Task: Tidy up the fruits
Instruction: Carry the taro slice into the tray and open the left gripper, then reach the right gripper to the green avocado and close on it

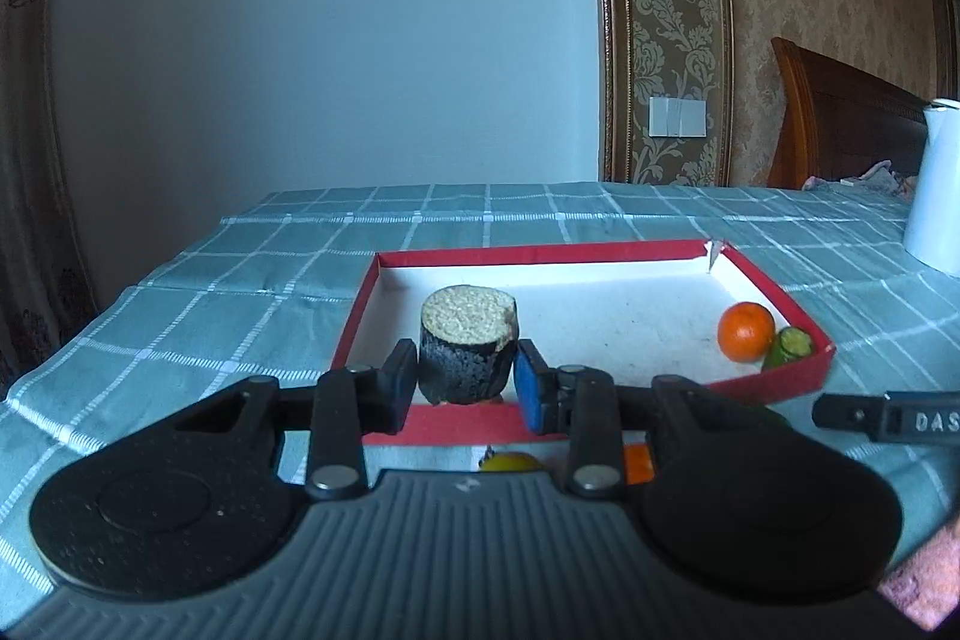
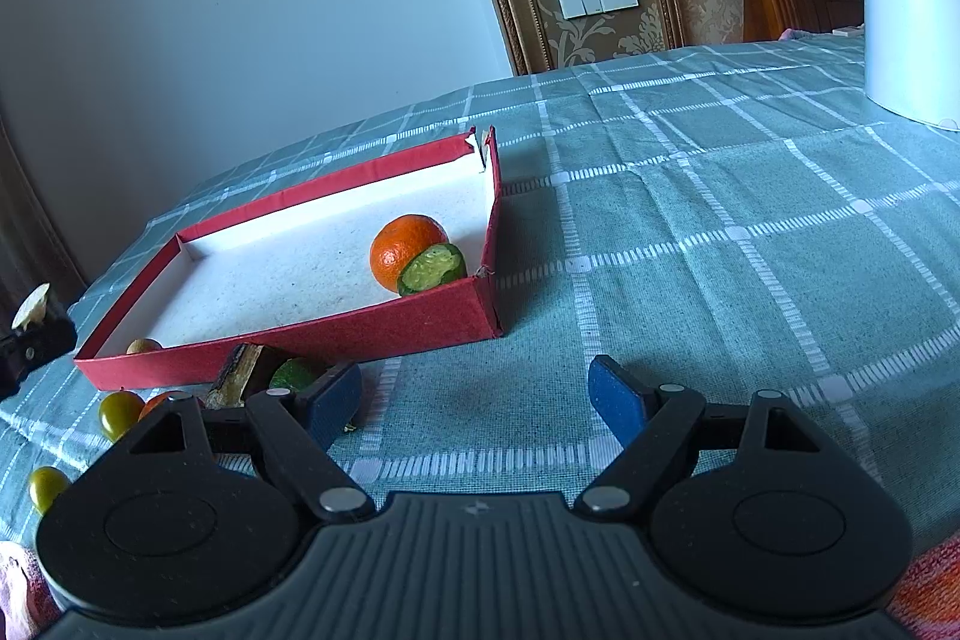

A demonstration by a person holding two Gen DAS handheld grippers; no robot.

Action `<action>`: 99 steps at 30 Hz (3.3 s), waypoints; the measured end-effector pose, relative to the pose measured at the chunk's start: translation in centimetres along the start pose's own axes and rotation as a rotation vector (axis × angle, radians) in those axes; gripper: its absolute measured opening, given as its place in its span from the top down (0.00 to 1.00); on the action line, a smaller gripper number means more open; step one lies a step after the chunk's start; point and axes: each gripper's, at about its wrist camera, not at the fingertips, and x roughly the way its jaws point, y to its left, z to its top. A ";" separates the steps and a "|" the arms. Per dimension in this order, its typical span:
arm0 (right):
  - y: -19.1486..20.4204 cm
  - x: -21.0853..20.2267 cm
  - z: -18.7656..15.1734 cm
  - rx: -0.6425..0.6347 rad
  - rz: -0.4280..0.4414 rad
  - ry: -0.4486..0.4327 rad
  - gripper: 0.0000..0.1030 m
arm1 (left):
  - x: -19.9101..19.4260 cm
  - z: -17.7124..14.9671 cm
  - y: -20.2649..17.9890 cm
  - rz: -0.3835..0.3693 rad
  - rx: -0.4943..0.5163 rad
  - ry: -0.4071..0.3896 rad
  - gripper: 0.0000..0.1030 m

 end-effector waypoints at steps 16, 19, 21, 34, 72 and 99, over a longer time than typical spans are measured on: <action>0.0 0.1 0.1 0.004 0.010 0.002 0.16 | 6.0 -0.1 2.6 0.078 -0.066 0.114 0.45; 0.0 0.1 0.1 0.005 0.011 0.001 0.16 | 4.7 0.1 1.9 0.087 -0.044 0.082 0.43; 0.1 0.1 0.0 0.005 0.011 0.002 0.16 | 3.5 0.0 1.7 0.069 -0.052 0.072 0.40; 0.0 0.1 0.1 0.017 0.021 -0.002 0.16 | -2.0 -4.2 -0.6 0.024 -0.006 0.023 0.16; 5.5 -1.4 -0.3 -0.543 0.165 0.027 0.45 | -1.2 -4.1 2.4 0.014 -0.185 0.030 0.07; 6.2 1.0 0.3 -0.657 0.236 0.067 0.73 | -0.9 -4.1 2.4 0.018 -0.194 0.042 0.07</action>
